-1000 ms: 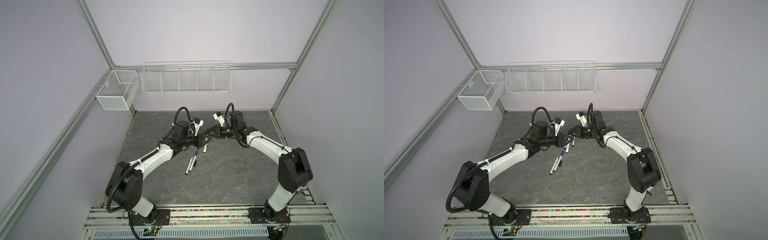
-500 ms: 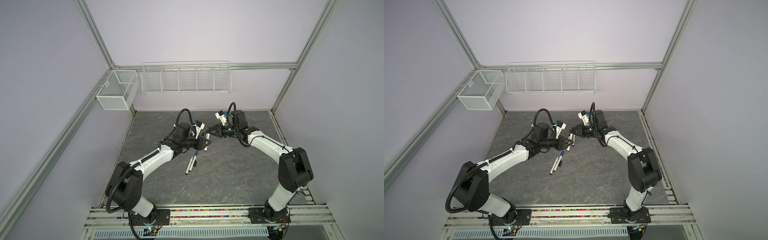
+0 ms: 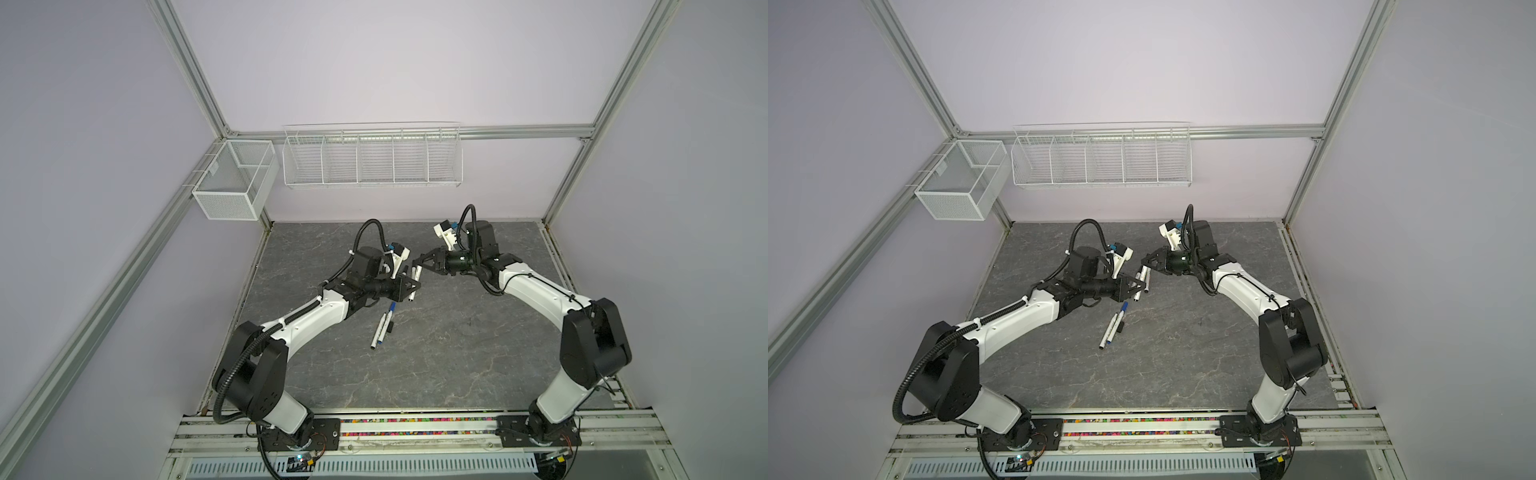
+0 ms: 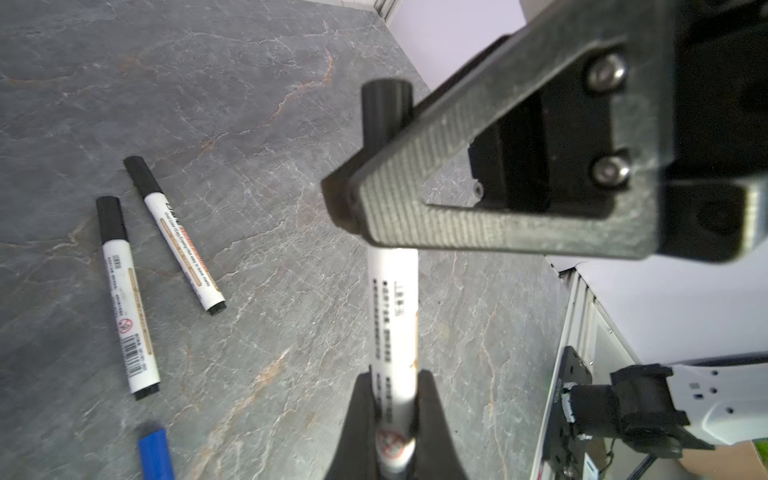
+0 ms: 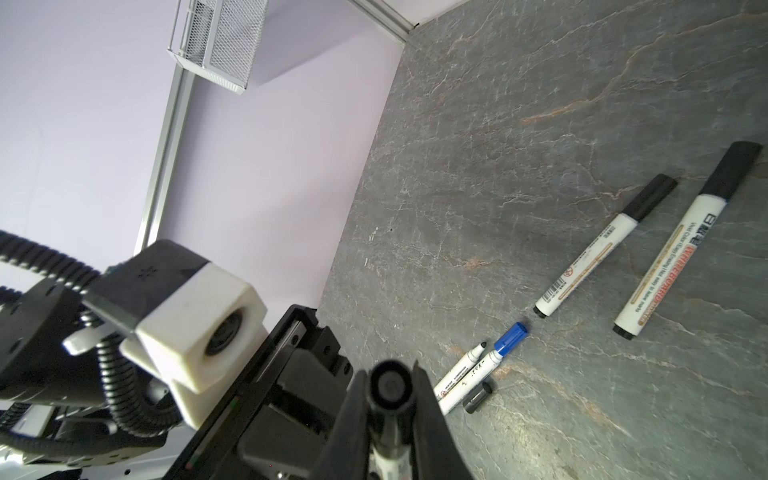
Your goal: Insert the pens into the pen caps
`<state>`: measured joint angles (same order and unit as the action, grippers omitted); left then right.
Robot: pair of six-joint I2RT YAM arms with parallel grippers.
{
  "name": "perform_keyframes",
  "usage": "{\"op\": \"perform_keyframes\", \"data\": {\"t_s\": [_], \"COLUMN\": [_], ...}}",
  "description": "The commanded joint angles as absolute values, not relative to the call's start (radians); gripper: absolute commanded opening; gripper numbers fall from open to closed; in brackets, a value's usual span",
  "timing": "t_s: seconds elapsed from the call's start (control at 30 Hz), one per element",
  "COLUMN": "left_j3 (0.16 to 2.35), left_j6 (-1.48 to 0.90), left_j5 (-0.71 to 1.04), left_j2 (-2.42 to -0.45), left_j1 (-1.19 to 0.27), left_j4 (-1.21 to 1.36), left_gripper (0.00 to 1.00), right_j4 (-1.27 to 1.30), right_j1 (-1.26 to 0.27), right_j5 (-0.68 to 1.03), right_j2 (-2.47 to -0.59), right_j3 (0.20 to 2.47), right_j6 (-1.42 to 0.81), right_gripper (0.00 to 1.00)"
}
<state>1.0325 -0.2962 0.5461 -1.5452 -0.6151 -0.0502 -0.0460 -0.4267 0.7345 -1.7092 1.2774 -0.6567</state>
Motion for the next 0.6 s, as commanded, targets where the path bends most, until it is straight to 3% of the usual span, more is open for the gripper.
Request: {"op": "perform_keyframes", "data": {"t_s": [0.0, 0.27, 0.43, 0.57], "left_j3": [1.007, 1.002, 1.003, 1.002], "left_j6": [-0.292, -0.269, -0.26, -0.259], "left_j5": [0.56, 0.541, 0.538, 0.537], "left_j2": [-1.551, -1.552, -1.56, -1.557], "left_j1": [-0.63, -0.661, -0.667, -0.669], "left_j4": [-0.041, -0.042, -0.051, -0.047], "left_gripper": [0.0, 0.0, 0.0, 0.0], "right_j4": [-0.001, 0.006, -0.011, -0.027], "right_j1": [-0.422, -0.415, -0.41, -0.41], "right_j5": [0.719, 0.656, 0.64, 0.646], "right_j2": [-1.669, -1.651, -1.65, -1.651], "right_j3": [1.26, 1.257, 1.265, 1.256], "right_j6": [-0.678, -0.69, -0.677, -0.662], "right_gripper": [0.14, 0.4, 0.4, 0.34]}}
